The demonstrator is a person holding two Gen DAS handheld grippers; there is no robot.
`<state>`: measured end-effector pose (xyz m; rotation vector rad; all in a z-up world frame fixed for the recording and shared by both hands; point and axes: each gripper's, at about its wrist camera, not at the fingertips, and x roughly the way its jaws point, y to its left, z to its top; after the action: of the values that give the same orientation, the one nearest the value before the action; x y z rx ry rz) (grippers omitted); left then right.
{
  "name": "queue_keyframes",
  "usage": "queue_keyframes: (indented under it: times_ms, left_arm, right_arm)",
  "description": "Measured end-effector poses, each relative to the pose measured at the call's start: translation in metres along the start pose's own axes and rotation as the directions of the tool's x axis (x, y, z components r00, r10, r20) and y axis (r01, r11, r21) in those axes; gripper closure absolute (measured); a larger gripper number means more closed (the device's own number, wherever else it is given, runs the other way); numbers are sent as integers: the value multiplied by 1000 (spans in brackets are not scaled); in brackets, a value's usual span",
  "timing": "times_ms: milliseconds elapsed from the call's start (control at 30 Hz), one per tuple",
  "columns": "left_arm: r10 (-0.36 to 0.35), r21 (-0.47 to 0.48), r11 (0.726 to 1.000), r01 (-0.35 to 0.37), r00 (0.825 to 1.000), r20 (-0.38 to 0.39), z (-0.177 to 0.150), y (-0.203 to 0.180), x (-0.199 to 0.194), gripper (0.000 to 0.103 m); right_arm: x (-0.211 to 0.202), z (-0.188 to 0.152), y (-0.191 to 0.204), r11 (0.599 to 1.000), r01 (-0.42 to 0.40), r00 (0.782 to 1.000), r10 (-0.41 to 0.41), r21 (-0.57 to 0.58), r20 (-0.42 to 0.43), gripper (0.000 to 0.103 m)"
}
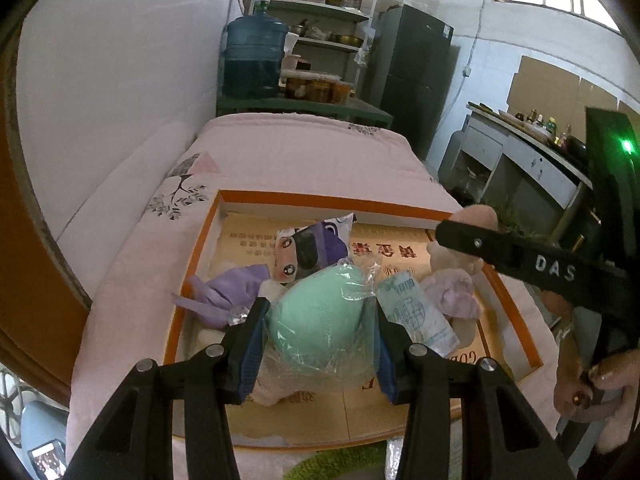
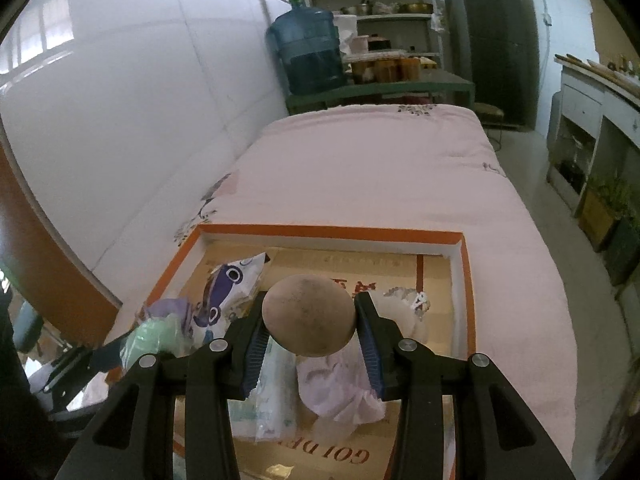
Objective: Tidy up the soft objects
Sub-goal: 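Open right tool dropping the beige ball while left tool releases the green egg into the box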
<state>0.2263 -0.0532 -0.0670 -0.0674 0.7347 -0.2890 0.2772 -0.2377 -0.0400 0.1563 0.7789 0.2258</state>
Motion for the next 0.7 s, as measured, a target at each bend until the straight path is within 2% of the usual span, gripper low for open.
queue_keyframes:
  times_ms: [367,700]
  left_arm:
    - [-34,36,999,35,999,-35,-9,-11,9,56]
    - [-66,13,998,67,997,-34,-10,-8,11,56]
  right_arm:
    - [41,11,9,999,-1,997,-2,-37,-72,60]
    - [74,6,13,998,19,990,-27,-59,-139,60]
